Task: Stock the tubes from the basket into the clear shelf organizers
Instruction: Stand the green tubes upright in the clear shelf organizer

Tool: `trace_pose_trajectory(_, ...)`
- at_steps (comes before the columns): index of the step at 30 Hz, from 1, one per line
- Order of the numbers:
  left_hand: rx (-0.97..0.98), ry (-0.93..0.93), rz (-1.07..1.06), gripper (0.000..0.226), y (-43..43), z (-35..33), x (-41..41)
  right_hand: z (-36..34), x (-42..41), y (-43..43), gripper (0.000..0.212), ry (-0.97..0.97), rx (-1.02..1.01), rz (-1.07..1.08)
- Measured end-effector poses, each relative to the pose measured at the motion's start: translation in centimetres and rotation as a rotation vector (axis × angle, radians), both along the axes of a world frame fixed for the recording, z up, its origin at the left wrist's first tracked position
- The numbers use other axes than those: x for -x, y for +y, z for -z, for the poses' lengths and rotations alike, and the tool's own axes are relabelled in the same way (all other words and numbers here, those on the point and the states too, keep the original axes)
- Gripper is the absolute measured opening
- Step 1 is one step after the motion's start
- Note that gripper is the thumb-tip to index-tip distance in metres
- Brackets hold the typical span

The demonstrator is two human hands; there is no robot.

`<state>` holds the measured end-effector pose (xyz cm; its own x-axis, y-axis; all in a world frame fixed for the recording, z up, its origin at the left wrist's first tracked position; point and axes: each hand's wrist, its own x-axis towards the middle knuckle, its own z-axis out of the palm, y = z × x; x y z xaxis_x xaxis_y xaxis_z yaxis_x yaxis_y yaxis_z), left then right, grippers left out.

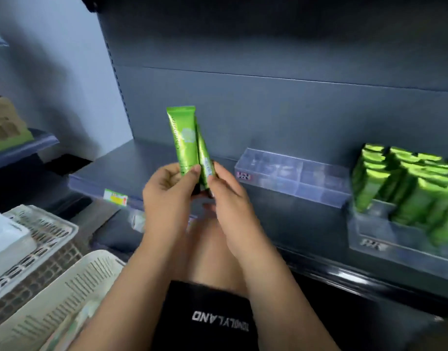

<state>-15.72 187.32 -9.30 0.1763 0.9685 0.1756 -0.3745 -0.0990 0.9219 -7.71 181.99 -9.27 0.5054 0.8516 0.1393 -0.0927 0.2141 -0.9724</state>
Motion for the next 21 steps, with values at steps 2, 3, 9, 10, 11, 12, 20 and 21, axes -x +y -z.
trace_pose_trajectory(2,-0.009,0.008,0.098,0.019,-1.5,-0.5,-3.1,-0.4,-3.3,-2.8,0.032,0.033,0.000,0.078)
trace_pose_trajectory(3,-0.026,0.019,0.181,0.016,-2.8,-0.7,-5.3,-0.5,-5.4,-4.6,0.030,0.032,-0.004,0.154)
trace_pose_trajectory(9,-0.153,0.079,0.493,0.016,-7.8,-0.4,-12.5,-0.2,-13.3,-12.0,0.027,-0.128,0.053,0.375)
trace_pose_trajectory(10,-0.135,0.077,0.539,0.018,-8.6,-0.3,-13.6,-0.2,-14.5,-13.5,0.026,-0.159,0.084,0.391)
trace_pose_trajectory(11,-0.120,0.076,0.578,0.019,-9.3,-0.1,-14.7,-0.1,-15.6,-14.8,0.026,-0.194,0.114,0.410)
trace_pose_trajectory(12,-0.113,0.076,0.609,0.019,-9.9,0.2,-15.7,0.0,-16.6,-16.0,0.028,-0.218,0.140,0.421)
trace_pose_trajectory(20,-0.170,0.115,0.677,0.017,-13.0,1.7,-21.8,0.3,-21.5,-20.9,0.012,-0.321,0.217,0.537)
trace_pose_trajectory(21,-0.169,0.112,0.671,0.018,-13.2,2.0,-22.4,0.3,-21.9,-21.2,0.014,-0.324,0.226,0.582)
